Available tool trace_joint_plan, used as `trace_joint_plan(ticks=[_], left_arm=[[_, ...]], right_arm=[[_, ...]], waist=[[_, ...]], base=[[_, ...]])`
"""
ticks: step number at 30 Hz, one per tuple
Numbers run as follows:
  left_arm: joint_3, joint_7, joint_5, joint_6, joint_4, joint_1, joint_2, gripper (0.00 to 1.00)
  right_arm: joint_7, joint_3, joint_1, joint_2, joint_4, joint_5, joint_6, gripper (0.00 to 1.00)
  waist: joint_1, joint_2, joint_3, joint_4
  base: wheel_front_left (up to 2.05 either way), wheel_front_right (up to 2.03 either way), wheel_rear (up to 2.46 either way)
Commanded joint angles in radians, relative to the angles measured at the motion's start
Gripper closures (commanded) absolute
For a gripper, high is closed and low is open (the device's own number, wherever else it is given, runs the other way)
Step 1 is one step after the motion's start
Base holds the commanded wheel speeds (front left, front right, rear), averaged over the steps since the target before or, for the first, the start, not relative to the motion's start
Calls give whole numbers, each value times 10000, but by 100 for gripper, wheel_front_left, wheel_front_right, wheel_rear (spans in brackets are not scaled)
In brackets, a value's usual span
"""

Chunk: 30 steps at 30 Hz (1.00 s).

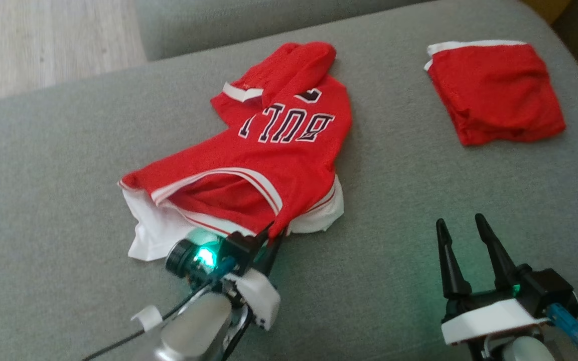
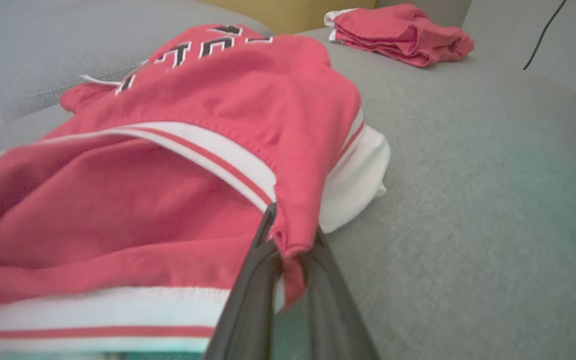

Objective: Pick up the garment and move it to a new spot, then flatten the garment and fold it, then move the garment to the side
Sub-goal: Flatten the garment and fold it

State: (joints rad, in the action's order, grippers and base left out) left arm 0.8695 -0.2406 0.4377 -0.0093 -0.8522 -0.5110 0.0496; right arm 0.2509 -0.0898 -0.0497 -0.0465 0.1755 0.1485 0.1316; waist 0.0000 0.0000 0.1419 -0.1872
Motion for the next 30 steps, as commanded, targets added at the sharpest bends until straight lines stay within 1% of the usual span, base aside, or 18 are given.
trace_joint_plan(ticks=[1, 4, 6, 11, 12, 15, 18, 20, 22, 24, 27, 30], left_arm=[[-116, -155, 98, 10, 398, -664, 7, 100], [202, -165, 274, -96, 735, -1251, 7, 100], [435, -80, 299, -254, 912, -1789, 7, 100], [747, 324, 52, -545, 1178, -3673, 7, 100], [699, 488, -39, -616, 1188, -4525, 9, 100], [517, 564, -205, -705, 1160, -5890, 67, 100], [148, 441, -220, -686, 1111, -7022, 171, 100], [-79, 315, -185, -606, 1053, -7433, 267, 100], [-341, 254, 100, -591, 950, -7312, 375, 100], [-377, 216, 296, -618, 904, -6767, 556, 100], [-303, 212, 667, -654, 971, -5249, 936, 100], [-435, 116, 1181, -441, 1275, -3281, 1506, 100]], right_arm=[[109, -273, 167, -108, -258, 36, -9, 0], [109, -350, 62, -84, -214, 46, -9, 0], [109, -462, -29, -70, -131, 44, -9, 0], [109, -634, -268, -49, -54, 78, -9, 0], [109, -680, -331, -45, -58, 78, -9, 0], [109, -678, -409, -42, -108, 134, -9, 0], [109, -654, -498, -40, -153, 164, -9, 0], [109, -611, -543, -40, -160, 145, -9, 0], [109, -556, -556, -39, -165, 149, -9, 0], [109, -461, -588, -39, -206, 166, -9, 0], [109, -348, -709, -39, -287, 155, -9, 0], [109, -131, -868, -38, -376, 128, -9, 0]], waist=[[0, 0, -282, -121], [0, 0, -666, -305], [0, 0, -950, -470], [0, 0, -1420, -832], [0, 0, -1506, -889], [0, 0, -1578, -855], [0, 0, -1635, -685], [0, 0, -1662, -525], [0, 0, -1696, -388], [0, 0, -1712, -216], [0, 0, -1694, 102], [0, 0, -1626, 431]], base=[[0, 0, 0], [0, 0, 0], [0, 0, 0], [0, 0, 0], [0, 0, 0], [0, 0, 0], [0, 0, 0], [0, 0, 0], [0, 0, 0], [0, 0, 0], [0, 0, 0], [0, 0, 0]])
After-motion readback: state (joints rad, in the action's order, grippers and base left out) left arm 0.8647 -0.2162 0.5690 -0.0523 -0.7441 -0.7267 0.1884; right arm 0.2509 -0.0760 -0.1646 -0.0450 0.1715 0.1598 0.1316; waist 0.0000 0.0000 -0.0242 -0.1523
